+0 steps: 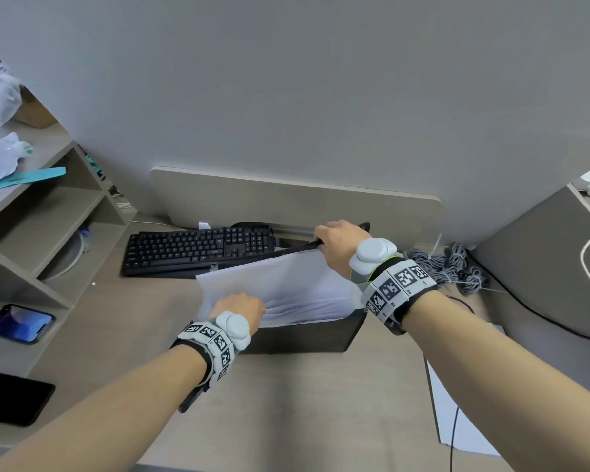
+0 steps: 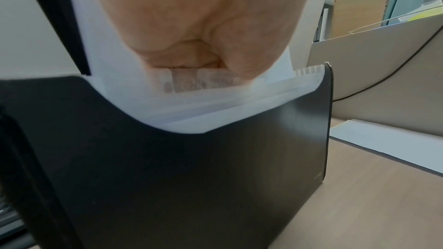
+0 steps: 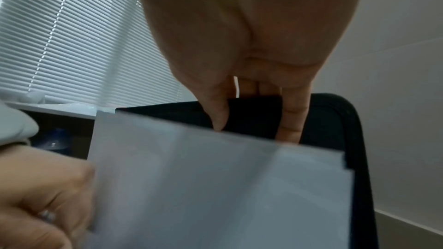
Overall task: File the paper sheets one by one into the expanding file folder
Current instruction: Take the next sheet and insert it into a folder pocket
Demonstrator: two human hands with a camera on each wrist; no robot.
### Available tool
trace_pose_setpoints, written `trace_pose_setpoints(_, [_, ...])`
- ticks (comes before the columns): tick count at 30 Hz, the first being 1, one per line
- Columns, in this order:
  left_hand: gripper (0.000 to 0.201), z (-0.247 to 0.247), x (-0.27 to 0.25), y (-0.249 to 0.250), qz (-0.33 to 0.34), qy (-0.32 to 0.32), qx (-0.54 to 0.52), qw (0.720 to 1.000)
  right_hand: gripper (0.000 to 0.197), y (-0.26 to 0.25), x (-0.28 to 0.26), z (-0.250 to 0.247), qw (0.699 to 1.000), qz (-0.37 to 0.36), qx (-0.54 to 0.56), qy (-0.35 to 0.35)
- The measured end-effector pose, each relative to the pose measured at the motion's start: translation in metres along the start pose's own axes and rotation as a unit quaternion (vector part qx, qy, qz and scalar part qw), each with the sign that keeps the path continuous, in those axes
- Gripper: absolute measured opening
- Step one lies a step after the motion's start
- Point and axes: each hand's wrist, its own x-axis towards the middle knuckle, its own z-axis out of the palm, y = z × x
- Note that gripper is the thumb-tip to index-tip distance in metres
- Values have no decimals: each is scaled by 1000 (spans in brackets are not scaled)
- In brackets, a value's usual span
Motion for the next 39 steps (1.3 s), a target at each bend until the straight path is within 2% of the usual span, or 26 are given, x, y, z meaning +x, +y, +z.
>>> trace_pose_setpoints(8, [26,7,-3,1,8,-1,6,1000,20,-5,-1,-5,999,4,-14,-32])
trace_pose_setpoints(12, [23,3,-2,-5,-4,-27,-41,999,20,-10,-1,-3,999,2,-6,-35])
trace_pose_setpoints(16, [25,5,6,-13,3,-43,-71,997,10,-12,-3,-14,999,38,-9,-7])
trace_pose_setpoints(19, [29,6,7,-16,-5,-57,-106,993,12,-11,-2,-12,998,64,-5,-25])
trace_pose_setpoints(24, [32,11,10,-12,-19,-86,-140,986,15,-4,1,40,991,85,43,-99])
trace_pose_setpoints(26, [35,18,15,-9,-8,-75,-139,987,17,-1,-2,65,986,101,70,-111])
trace_pose_setpoints(30, [53,36,26,2,0,-68,-121,990,26,10,-11,105,974,143,139,-104])
trace_pose_setpoints(34, [38,49,39,18,50,-41,-81,995,30,30,-24,126,963,154,202,-96])
trace_pose_setpoints(39, [36,50,51,81,76,-78,-90,990,25,87,-68,142,952,204,220,-62])
